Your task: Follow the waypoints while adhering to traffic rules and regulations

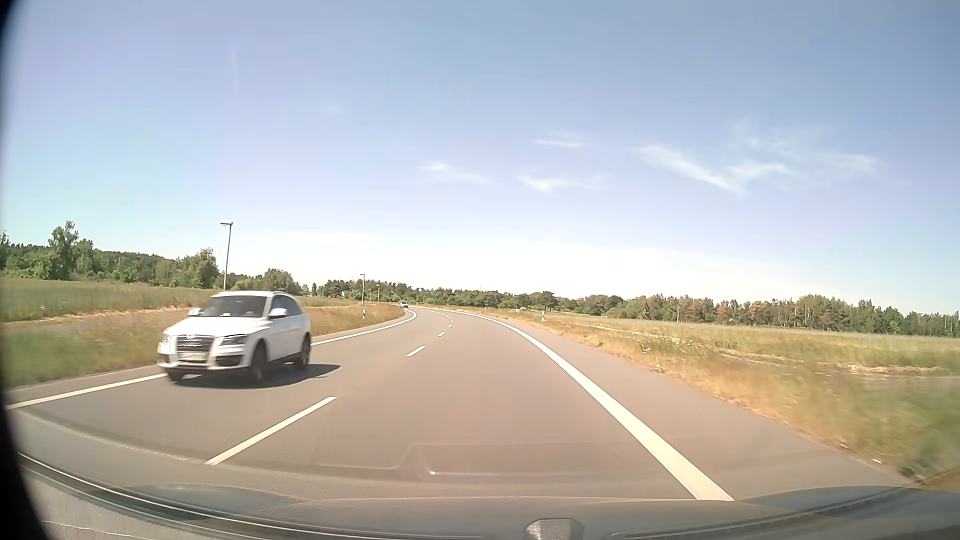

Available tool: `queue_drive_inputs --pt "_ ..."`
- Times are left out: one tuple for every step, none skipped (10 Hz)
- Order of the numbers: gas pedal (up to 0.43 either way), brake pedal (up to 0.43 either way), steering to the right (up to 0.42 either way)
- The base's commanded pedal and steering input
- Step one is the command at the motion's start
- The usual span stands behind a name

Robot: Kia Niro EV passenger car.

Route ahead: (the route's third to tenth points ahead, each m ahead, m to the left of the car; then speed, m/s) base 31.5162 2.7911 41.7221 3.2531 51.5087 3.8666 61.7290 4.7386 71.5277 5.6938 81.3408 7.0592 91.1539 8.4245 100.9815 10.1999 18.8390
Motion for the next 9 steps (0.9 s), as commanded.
queue_drive_inputs --pt "0.087 0.024 -0.008" --pt "0.087 0.024 -0.008" --pt "0.087 0.024 -0.008" --pt "0.087 0.024 -0.008" --pt "0.087 0.024 -0.008" --pt "0.087 0.024 -0.008" --pt "0.087 0.024 -0.008" --pt "0.087 0.024 -0.008" --pt "0.087 0.024 -0.007"
